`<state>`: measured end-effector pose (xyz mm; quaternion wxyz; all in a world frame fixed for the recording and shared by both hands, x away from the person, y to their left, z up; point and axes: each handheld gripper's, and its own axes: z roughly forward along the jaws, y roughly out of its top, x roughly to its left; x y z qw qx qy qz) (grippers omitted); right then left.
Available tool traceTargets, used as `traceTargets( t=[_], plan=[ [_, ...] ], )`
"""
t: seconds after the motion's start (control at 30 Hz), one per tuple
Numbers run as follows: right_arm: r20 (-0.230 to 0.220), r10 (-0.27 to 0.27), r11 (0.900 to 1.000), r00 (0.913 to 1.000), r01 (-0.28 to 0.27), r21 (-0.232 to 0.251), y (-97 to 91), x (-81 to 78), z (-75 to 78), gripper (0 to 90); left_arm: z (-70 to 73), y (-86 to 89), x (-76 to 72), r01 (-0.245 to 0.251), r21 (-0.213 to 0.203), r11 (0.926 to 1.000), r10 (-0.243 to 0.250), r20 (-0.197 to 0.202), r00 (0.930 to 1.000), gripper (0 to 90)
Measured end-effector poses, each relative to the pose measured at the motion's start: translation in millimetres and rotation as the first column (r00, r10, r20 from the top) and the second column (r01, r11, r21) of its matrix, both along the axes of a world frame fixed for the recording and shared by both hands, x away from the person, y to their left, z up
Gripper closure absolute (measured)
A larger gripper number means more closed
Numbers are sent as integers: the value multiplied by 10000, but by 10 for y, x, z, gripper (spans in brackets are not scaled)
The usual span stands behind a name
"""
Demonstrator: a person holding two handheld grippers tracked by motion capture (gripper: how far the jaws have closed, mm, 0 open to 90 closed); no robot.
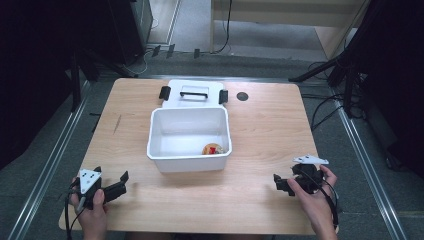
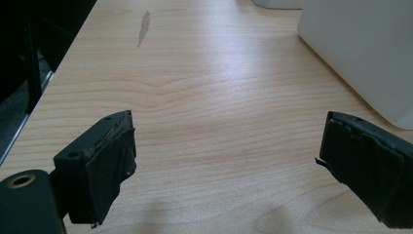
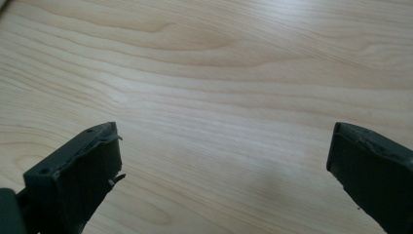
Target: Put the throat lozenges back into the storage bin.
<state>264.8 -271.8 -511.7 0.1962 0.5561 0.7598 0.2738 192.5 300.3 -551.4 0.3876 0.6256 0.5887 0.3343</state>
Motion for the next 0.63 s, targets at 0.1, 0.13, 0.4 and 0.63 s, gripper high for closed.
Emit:
traceTargets(
  t=[0.1, 0.13, 0.4, 0.63],
  plan=[
    [369, -359, 9991, 9987, 350, 236, -138, -73, -96, 0, 0, -3, 0, 7, 23, 10000, -7, 13, 10000, 66],
    [494, -465, 9984, 9977, 449, 332, -182, -98, -123, 0, 0, -3, 0, 9, 23, 10000, -9, 11, 10000, 66],
    [1622, -1059, 9894, 9811, 877, 1156, -479, -296, -314, 1, 0, -12, -4, 31, 114, 9999, -32, 14, 10000, 66],
    [2229, -1731, 9651, 9593, 1201, 2327, -596, -357, -353, 34, -2, -29, 1, 18, 236, 9997, -18, -26, 10000, 66]
  ],
)
